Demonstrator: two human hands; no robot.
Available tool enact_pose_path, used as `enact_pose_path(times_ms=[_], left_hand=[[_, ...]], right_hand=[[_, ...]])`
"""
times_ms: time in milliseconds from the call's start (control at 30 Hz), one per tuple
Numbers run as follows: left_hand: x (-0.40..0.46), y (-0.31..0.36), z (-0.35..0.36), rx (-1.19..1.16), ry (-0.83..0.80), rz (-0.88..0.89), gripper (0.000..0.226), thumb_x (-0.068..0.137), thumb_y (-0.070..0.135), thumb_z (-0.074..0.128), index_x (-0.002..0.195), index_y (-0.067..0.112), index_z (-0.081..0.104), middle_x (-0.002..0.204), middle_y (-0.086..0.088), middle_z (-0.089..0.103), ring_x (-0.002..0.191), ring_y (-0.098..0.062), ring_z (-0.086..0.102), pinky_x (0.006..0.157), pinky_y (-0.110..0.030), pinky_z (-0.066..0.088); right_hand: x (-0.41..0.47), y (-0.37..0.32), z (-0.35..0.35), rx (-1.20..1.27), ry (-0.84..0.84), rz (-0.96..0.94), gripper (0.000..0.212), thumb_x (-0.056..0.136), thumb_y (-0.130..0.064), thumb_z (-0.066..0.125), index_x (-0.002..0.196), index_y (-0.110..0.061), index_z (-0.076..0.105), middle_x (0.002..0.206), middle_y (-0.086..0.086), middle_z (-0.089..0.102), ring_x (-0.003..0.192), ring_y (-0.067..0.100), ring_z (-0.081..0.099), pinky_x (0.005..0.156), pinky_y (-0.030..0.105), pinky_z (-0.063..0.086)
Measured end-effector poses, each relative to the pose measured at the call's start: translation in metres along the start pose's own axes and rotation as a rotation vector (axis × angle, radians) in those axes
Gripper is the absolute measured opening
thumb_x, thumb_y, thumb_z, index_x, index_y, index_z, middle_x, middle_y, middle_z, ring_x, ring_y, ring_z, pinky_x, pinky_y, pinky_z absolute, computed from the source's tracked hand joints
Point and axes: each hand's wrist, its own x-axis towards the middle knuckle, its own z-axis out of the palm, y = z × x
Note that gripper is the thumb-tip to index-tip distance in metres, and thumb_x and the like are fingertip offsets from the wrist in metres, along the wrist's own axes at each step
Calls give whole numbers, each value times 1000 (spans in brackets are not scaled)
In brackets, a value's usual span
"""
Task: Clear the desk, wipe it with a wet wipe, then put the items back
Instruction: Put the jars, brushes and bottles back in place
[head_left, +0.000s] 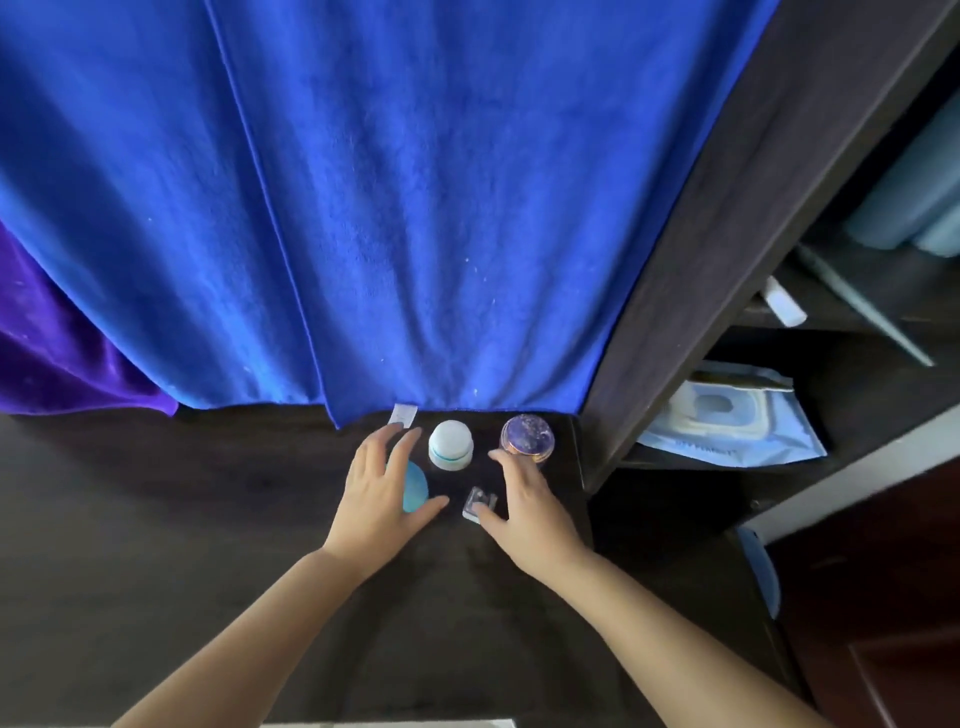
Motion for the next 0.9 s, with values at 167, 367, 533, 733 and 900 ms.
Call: enact_pose_path(times_ms=[167,367,533,733,900], left_hand=[[45,110,-56,-139,249,263,32,85,33,46,109,13,53,103,-4,59,93,-14,43,84,-21,35],[76,268,-82,-256,290,699,15,89,18,44,100,16,54,94,5,55,86,-10,49,76,-15,40],[136,361,-56,308,170,548,21,91,14,43,108,9,53,102,-9,57,95,-23,53,69,-30,50],[189,382,-41,808,-199,-55,32,91,4,45,123,4,50,124,-18,52,110,-30,54,84,-33,48],[191,387,-38,773,-229,-158,26,91,-1,43,113,3,56,117,-14,58,105,-28,58,80,-34,48]], right_hand=[[-32,-33,-117,21,221,-182,40,82,-42,36,109,-19,56,106,-3,61,100,15,58,84,31,48],[-76,-18,-299,119,667,-283,9,87,-13,57,90,-17,65,82,-8,64,74,-1,56,65,4,40],[3,28,-365,-53,392,38,21,89,-30,55,104,-16,62,89,-2,65,86,15,61,74,24,48],[49,44,-349,-224,177,-42,34,87,-41,54,105,-12,56,103,8,61,89,23,58,70,35,49],[49,53,-352,-165,184,-66,21,87,-25,58,94,-5,61,94,13,65,88,27,61,71,36,49]])
